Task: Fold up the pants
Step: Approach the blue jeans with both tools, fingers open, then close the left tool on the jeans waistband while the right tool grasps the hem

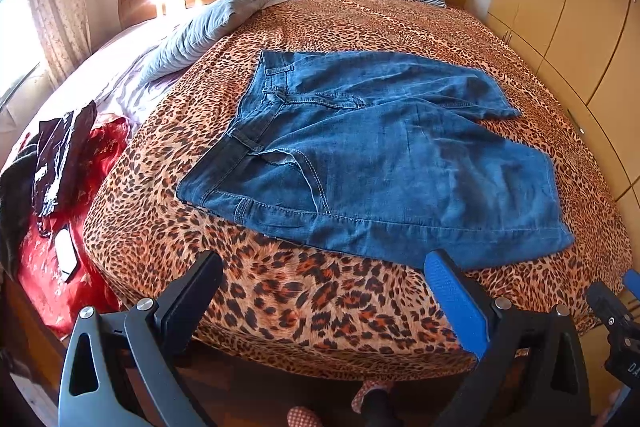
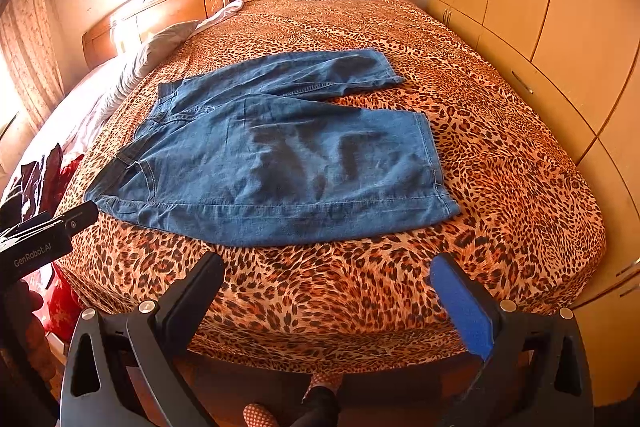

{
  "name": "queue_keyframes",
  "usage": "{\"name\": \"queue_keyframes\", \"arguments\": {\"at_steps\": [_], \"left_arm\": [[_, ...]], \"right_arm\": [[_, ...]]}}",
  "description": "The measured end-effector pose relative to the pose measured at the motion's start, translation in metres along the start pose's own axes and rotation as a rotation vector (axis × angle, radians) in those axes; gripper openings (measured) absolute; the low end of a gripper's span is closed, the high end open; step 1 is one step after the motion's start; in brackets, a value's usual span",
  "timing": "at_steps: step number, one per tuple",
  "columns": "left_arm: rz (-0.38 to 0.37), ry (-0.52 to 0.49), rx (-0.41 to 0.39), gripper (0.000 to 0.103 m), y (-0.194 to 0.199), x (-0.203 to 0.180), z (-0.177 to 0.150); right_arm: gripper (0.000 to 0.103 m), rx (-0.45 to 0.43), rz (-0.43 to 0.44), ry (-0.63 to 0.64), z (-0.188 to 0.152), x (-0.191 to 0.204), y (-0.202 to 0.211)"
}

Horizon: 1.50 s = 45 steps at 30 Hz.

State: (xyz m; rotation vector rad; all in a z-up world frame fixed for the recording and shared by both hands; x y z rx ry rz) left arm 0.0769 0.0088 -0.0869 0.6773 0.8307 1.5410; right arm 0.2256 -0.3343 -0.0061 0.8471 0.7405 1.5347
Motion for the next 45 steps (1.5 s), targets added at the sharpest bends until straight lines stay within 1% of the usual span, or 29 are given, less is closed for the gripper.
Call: {"name": "queue_keyframes", "arguments": {"at_steps": [5, 10, 16, 19, 22, 24, 26, 29, 31, 34, 35, 37, 38, 40, 42, 45], "left_arm": [[0.014, 0.01, 0.013, 0.102, -0.013, -0.003, 0.014], [0.039, 0.023, 0.034, 0.102, -0.033, -0.009, 0.031], [0.1, 0.016, 0.047, 0.102, -0.06, -0.023, 0.059], [0.134, 0.012, 0.061, 0.102, -0.072, -0.032, 0.072], [0.138, 0.004, 0.082, 0.102, -0.086, -0.04, 0.086], [0.141, -0.007, 0.117, 0.102, -0.098, -0.041, 0.098], [0.123, -0.017, 0.16, 0.102, -0.109, -0.038, 0.116], [0.136, -0.043, 0.201, 0.102, -0.129, -0.022, 0.152], [0.128, -0.036, 0.233, 0.102, -0.146, -0.008, 0.179], [0.116, -0.01, 0.294, 0.102, -0.178, 0.017, 0.217], [0.122, 0.008, 0.318, 0.102, -0.19, 0.027, 0.228], [0.107, 0.052, 0.351, 0.102, -0.212, 0.046, 0.249], [0.11, 0.079, 0.358, 0.102, -0.224, 0.057, 0.262], [0.118, 0.114, 0.368, 0.102, -0.243, 0.076, 0.281], [0.095, 0.153, 0.4, 0.102, -0.265, 0.089, 0.295], [0.031, 0.231, 0.439, 0.102, -0.299, 0.103, 0.307]], "right_arm": [[0.103, 0.007, 0.0, 0.011, 0.013, -0.004, -0.013], [0.103, 0.006, 0.011, 0.038, 0.035, -0.009, -0.034], [0.103, 0.002, 0.055, 0.077, 0.069, -0.015, -0.065], [0.103, 0.02, 0.082, 0.104, 0.086, -0.018, -0.084], [0.103, 0.015, 0.108, 0.138, 0.11, -0.024, -0.099], [0.103, 0.015, 0.103, 0.144, 0.132, -0.032, -0.112], [0.103, 0.017, 0.099, 0.116, 0.157, -0.043, -0.124], [0.103, 0.022, 0.107, 0.069, 0.196, -0.06, -0.141], [0.103, 0.019, 0.103, 0.049, 0.224, -0.07, -0.154], [0.103, 0.017, 0.062, 0.06, 0.263, -0.083, -0.177], [0.103, 0.025, 0.048, 0.065, 0.274, -0.086, -0.187], [0.103, 0.035, 0.023, 0.074, 0.297, -0.093, -0.208], [0.103, 0.051, 0.028, 0.075, 0.305, -0.096, -0.221], [0.103, 0.074, -0.002, 0.075, 0.321, -0.103, -0.246], [0.103, 0.106, -0.001, 0.06, 0.332, -0.11, -0.272], [0.103, 0.143, 0.008, 0.015, 0.344, -0.119, -0.306]]}}
Point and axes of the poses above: each gripper's, at about its wrist camera, not at the fingertips, and y roughly against the way its jaws point, x to its left, z to its top, the point moved 10 cm from there along -y, roughly the way its jaws point
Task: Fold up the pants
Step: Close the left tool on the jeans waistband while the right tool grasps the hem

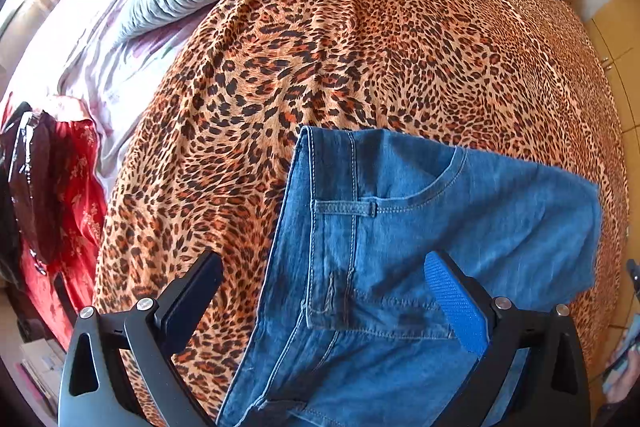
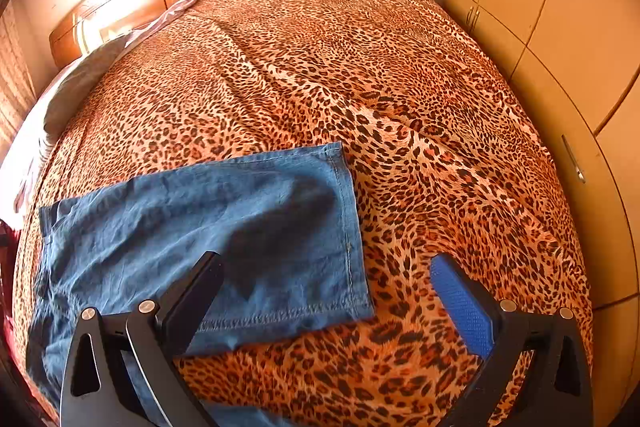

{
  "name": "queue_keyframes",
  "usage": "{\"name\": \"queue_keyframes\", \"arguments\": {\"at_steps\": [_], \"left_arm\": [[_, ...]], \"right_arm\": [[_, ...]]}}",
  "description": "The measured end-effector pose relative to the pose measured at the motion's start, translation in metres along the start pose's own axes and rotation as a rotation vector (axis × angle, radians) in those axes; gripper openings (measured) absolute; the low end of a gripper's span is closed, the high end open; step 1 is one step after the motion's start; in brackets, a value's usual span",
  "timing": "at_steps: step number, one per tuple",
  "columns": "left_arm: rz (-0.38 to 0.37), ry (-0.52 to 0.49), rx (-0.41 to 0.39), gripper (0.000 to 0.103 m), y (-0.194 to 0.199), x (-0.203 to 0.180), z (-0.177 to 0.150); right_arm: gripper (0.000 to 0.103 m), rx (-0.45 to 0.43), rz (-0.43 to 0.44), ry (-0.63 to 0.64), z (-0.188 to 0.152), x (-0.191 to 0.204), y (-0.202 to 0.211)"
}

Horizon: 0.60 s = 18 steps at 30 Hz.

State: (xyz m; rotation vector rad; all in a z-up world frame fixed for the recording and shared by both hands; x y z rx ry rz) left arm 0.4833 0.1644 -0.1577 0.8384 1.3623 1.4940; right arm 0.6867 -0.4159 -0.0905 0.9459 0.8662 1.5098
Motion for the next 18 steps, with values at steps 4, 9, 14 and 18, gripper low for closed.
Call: {"name": "queue_keyframes", "arguments": {"at_steps": [4, 9, 14, 18], "left_arm": [[-0.003, 0.036, 0.07, 0.102, -0.043, 0.005, 0.025], [-0.03, 0.023, 0.093, 0.102, -0.087, -0.005, 0.053], [-0.091, -0.024, 0.099, 0.102, -0.113, -0.016, 0.074], [-0.125, -0.034, 0.153, 0.102, -0.13, -0.022, 0.08]], "right_arm": [[0.103, 0.037, 0.019, -0.043, 0.018, -0.013, -0.039], [0.103, 0.088, 0.019, -0.044, 0.036, -0.02, -0.089], [0.103, 0.124, 0.072, -0.048, 0.042, -0.009, -0.127], [0.103, 0.152, 0.111, -0.02, 0.046, 0.008, -0.146]]}}
Point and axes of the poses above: each gripper's, at about its wrist camera, not at the fingertips, and y roughly against the way its jaws point, x to its left, z to its top, the point moved 10 cm from there along -y, roughly the way its jaws point
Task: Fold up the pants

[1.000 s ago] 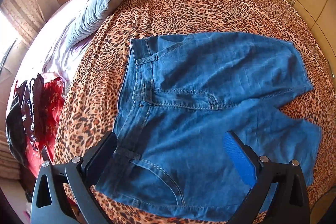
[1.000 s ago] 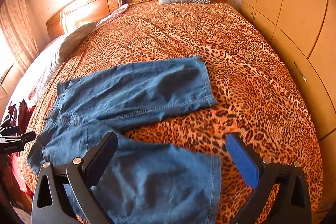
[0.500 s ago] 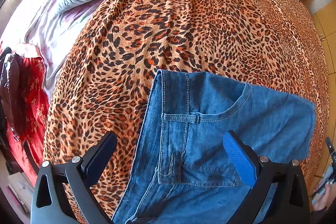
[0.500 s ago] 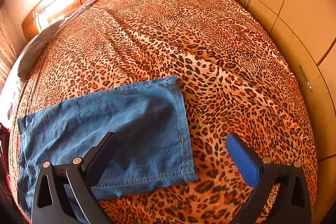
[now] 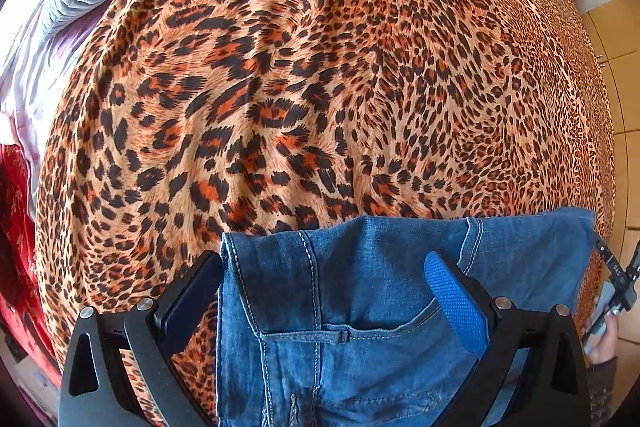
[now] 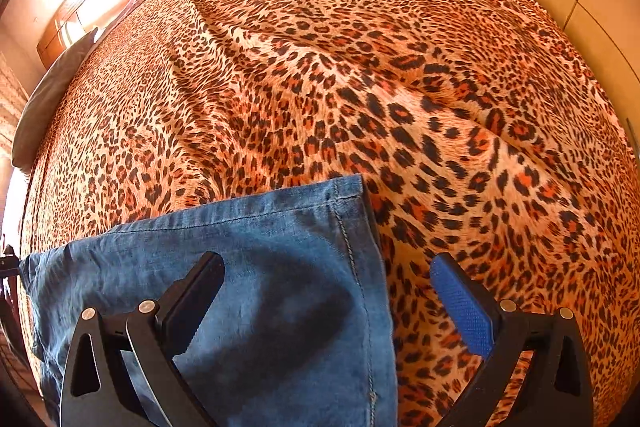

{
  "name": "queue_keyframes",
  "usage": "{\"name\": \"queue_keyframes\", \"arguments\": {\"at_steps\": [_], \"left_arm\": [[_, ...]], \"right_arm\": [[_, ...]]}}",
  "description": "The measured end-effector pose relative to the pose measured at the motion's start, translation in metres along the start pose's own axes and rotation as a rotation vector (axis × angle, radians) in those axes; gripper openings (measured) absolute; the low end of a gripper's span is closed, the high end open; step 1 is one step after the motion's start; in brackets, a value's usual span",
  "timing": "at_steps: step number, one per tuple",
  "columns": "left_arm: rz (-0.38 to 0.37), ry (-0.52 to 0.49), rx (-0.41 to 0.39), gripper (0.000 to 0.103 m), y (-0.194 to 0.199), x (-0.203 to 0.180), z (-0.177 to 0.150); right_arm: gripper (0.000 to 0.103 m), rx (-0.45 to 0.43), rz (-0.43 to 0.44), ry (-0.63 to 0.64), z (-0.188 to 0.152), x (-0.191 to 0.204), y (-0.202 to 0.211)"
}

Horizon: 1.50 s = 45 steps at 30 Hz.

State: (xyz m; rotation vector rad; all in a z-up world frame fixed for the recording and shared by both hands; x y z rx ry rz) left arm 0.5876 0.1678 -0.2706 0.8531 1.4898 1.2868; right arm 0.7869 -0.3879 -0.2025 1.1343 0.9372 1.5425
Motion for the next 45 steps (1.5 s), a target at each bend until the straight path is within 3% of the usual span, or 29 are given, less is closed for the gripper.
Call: {"name": "queue_keyframes", "arguments": {"at_steps": [3, 7, 9, 10, 12, 14, 16, 17, 30, 38, 45], "left_arm": [[0.003, -0.018, 0.04, 0.102, -0.015, -0.001, 0.006], [0.031, -0.053, 0.063, 0.1, -0.029, 0.001, 0.005], [0.035, -0.063, 0.042, 0.092, -0.028, 0.002, 0.006], [0.05, -0.072, 0.033, 0.087, -0.027, 0.004, 0.005], [0.087, -0.099, 0.023, 0.057, -0.022, 0.008, 0.002], [0.113, -0.114, 0.018, 0.042, -0.016, 0.015, -0.001], [0.042, -0.084, 0.008, 0.024, -0.007, 0.015, -0.007], [0.007, -0.066, 0.003, 0.019, 0.001, 0.014, -0.012], [0.014, -0.097, -0.154, 0.019, 0.083, -0.008, -0.045], [-0.003, -0.102, -0.3, 0.019, 0.178, -0.015, -0.111], [-0.072, -0.086, -0.371, 0.02, 0.225, -0.005, -0.191]], "right_arm": [[0.103, 0.037, 0.003, 0.035, 0.0, 0.01, -0.012], [0.098, 0.074, -0.057, 0.103, -0.001, 0.015, -0.025], [0.094, 0.072, -0.073, 0.117, 0.001, 0.016, -0.026], [0.086, 0.061, -0.075, 0.125, 0.002, 0.017, -0.024], [0.068, 0.054, -0.055, 0.129, 0.002, 0.02, -0.02], [0.031, 0.062, -0.012, 0.119, 0.002, 0.026, -0.017], [0.013, 0.067, 0.005, 0.116, -0.001, 0.029, -0.012], [0.008, 0.059, -0.004, 0.121, -0.002, 0.03, -0.008], [0.007, -0.098, 0.073, 0.08, -0.019, 0.028, 0.073], [0.007, -0.237, 0.11, 0.041, -0.052, 0.031, 0.151], [0.007, -0.311, 0.13, 0.005, -0.111, 0.027, 0.215]]}}
Point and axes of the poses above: each gripper's, at about its wrist camera, not at the fingertips, and y roughly against the way its jaws point, x to its left, z to its top, the point moved 10 cm from there along -y, roughly the way its jaws point
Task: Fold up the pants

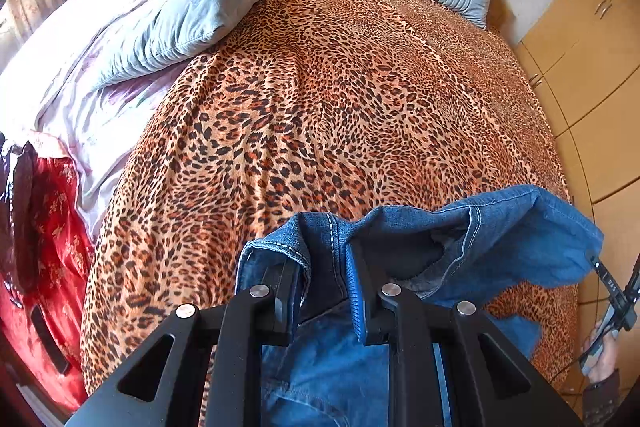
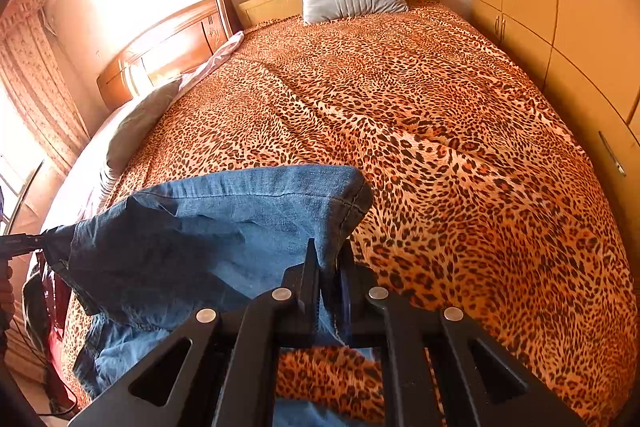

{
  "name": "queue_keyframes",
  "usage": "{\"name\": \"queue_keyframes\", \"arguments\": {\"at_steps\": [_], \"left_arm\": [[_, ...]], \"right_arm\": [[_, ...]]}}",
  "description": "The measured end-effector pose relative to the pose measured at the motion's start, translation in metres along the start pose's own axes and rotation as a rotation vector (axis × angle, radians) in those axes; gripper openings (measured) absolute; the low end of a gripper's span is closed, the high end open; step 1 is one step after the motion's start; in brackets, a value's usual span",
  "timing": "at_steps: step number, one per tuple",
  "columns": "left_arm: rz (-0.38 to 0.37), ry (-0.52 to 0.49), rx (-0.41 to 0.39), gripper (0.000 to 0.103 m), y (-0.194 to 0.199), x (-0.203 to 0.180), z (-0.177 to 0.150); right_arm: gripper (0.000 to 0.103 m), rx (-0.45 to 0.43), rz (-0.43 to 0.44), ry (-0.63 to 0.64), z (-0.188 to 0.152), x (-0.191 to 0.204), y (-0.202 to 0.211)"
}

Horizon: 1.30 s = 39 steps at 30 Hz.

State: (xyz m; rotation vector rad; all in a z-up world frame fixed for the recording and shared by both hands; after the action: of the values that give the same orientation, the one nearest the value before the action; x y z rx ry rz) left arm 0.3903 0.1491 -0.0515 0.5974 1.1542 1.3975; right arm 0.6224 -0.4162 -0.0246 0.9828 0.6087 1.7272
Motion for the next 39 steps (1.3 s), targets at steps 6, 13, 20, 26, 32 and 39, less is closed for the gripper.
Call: {"name": "queue_keyframes", "arguments": {"at_steps": [6, 13, 20, 26, 32, 39], "left_arm": [[-0.054, 0.089, 0.015, 0.02, 0.03, 0.031, -0.067], [-0.029, 0.211, 0.177, 0.024, 0.013, 0.08, -0.161], [0.015, 0.215, 0.301, 0.035, 0.014, 0.105, -0.202], [-0.036, 0.226, 0.187, 0.073, 0.061, 0.1, -0.204], [-0.068, 0.218, 0.2, 0.076, 0.024, 0.072, -0.197], [-0.043, 0.286, 0.254, 0.076, -0.019, 0.07, -0.192]], "right_arm": [[0.007, 0.006, 0.006, -0.057, -0.08, -0.005, 0.053], [0.014, 0.138, -0.035, -0.221, -0.212, -0.035, 0.072], [0.022, 0.293, -0.195, -0.192, -0.29, -0.059, 0.088], [0.045, 0.218, -0.065, -0.369, -0.281, -0.043, 0.12], [0.053, 0.242, 0.135, -0.633, -0.276, -0.008, 0.075], [0.053, 0.22, 0.119, -0.859, -0.282, -0.014, 0.037]]}}
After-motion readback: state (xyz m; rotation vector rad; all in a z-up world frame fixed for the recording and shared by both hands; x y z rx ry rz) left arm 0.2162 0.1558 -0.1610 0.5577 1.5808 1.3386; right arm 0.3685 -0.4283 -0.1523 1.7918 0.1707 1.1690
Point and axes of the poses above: each gripper's, at about its wrist camera, not at the fingertips, and y roughly against the way its jaws point, x to its left, z to its top, the point moved 10 cm from there along -y, roughly the way its jaws point
